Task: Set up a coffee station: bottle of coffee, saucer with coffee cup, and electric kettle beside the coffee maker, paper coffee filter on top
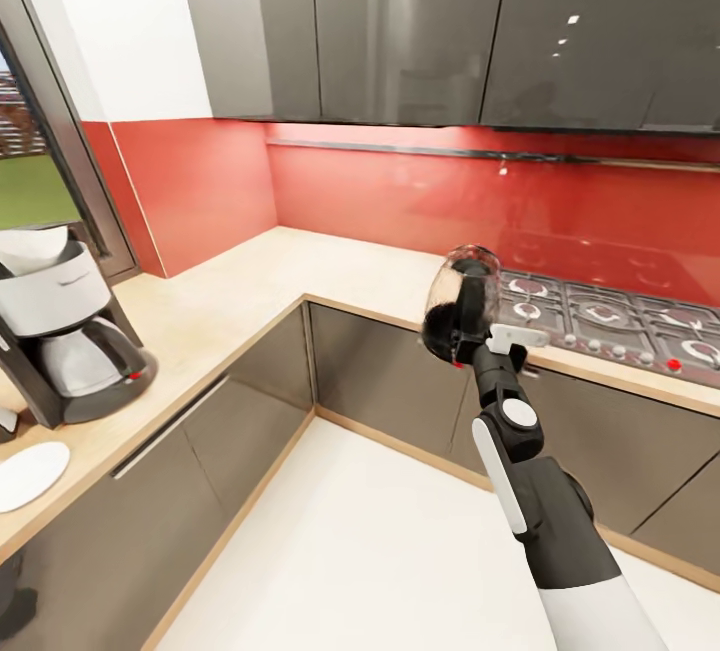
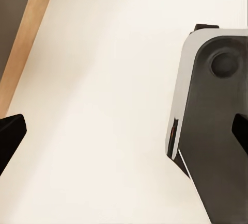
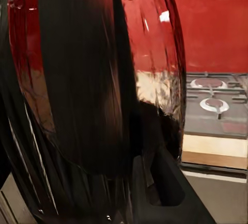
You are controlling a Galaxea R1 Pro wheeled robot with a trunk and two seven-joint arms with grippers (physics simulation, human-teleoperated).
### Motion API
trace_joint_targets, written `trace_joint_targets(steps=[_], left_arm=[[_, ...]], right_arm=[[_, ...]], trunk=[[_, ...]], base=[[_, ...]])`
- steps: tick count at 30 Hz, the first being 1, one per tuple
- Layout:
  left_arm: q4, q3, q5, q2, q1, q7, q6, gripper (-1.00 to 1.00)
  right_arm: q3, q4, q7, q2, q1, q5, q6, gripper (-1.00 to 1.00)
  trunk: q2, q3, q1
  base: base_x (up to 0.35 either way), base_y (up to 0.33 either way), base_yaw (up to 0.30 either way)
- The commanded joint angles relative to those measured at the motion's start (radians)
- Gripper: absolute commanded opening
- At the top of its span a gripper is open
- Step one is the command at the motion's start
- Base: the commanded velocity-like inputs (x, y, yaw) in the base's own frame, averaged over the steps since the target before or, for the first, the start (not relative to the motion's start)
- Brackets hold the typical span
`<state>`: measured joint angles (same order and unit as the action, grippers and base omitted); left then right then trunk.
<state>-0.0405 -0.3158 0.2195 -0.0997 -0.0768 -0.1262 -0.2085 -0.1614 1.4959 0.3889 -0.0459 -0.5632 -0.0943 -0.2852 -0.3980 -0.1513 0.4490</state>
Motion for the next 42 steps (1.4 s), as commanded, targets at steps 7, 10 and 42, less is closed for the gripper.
trace_joint_targets(steps=[7,10,42], left_arm=[[0.002,-0.006,0.011,0.000,-0.001,-0.004,-0.005,1.00],[0.002,-0.006,0.011,0.000,-0.001,-0.004,-0.005,1.00],[0.002,-0.007,0.009,0.000,-0.001,-0.004,-0.011,1.00]], right_arm=[[-0.003,0.001,0.007,0.000,-0.001,-0.007,-0.003,-1.00],[-0.003,0.002,0.007,0.000,-0.001,-0.007,-0.003,-1.00],[-0.003,0.001,0.007,0.000,-0.001,-0.007,-0.003,-1.00]], trunk=[[-0.002,-0.002,0.001],[-0.002,-0.002,0.001],[-0.002,-0.002,0.001]], base=[[0.294,-0.191,0.003],[0.294,-0.191,0.153],[0.196,-0.176,0.273]])
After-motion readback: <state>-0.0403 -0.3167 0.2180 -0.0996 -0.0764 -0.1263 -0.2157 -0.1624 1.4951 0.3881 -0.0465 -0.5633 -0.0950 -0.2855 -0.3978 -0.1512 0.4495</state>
